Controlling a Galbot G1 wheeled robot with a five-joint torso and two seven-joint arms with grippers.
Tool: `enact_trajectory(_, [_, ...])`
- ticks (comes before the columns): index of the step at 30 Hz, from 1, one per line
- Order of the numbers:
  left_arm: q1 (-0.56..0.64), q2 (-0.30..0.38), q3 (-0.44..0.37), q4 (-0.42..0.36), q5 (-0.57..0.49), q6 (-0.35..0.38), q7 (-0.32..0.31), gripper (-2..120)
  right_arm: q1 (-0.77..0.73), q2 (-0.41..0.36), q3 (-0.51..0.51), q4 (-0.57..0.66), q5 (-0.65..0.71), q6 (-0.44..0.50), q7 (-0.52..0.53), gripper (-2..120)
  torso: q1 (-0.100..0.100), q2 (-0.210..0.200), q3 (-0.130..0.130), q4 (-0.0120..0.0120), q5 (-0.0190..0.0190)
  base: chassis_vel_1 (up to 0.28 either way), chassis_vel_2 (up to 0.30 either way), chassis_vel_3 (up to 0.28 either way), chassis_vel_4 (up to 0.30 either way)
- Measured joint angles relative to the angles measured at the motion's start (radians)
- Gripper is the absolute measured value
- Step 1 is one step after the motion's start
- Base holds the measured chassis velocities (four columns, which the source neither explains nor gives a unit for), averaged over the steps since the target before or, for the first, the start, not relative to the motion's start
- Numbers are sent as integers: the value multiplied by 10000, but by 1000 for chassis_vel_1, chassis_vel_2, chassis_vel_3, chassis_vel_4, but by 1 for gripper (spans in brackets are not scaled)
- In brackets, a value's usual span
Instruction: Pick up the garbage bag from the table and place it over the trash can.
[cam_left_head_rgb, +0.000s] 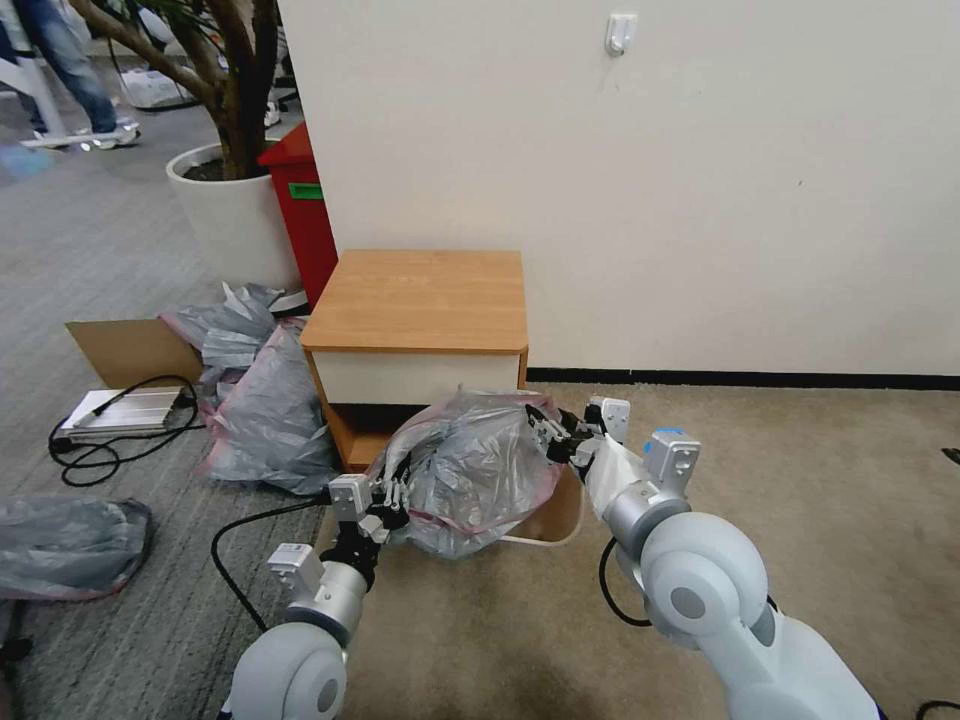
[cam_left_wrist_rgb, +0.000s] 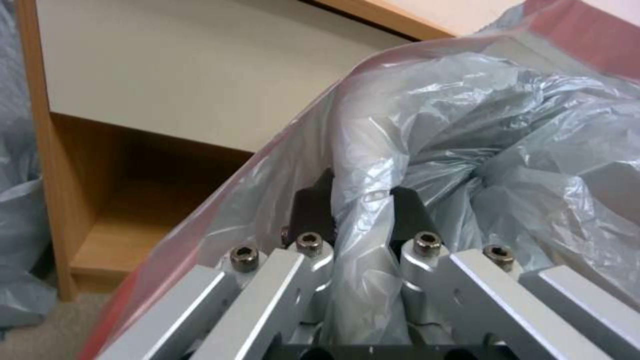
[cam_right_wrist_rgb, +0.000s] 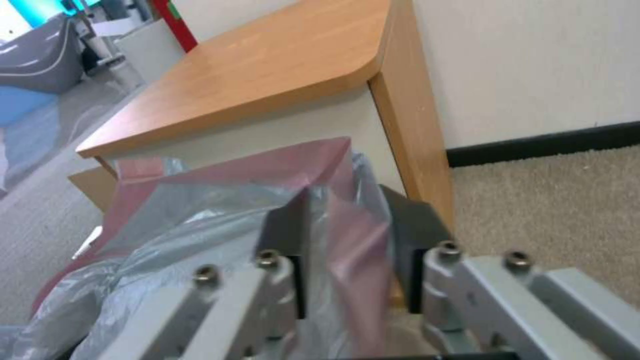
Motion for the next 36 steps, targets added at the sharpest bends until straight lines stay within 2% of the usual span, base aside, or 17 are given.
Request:
enact_trajectory(2, [4,-5,-1,0,-5,2,20,8,-1,-27,9,0,-25,28,-23,12,0,0,0,0,0,0,0,0,0])
enact_trajectory(4, [7,-9,-1,0,-5,3,24,8,-3,-30,11,0,-30,35,-26,10,0,0,0,0,0,0,0,0,0])
enact_trajectory(6, [39,-33,0,0,-5,11,49,8,-11,-48,59,0,-154,76,-107,0,0,0,0,0,0,0,0,0,0])
enact_trajectory(16, [144,-139,-58,-82,-288,60,140,8,36,-478,533,-33,-208,90,-93,0,0,-1,0,0,1,0,0,0,0])
enact_trajectory(22, [141,-169,-194,-95,-565,91,159,8,-38,-1072,856,103,449,-126,399,0,0,0,0,0,2,0,0,0,0])
enact_trajectory(28, [78,-143,-313,-104,-878,165,160,8,-136,-1553,1084,397,1832,-463,1127,0,0,0,0,0,1,0,0,0,0])
enact_trajectory(30, [10,-127,-407,-105,-1239,288,156,8,-286,-1817,1206,654,2717,-599,1520,0,0,0,0,0,1,0,0,0,0])
enact_trajectory(36, [-159,-129,-466,-64,-1634,362,122,8,-452,-1949,1271,999,3725,-655,2150,0,0,0,0,0,1,0,0,0,0])
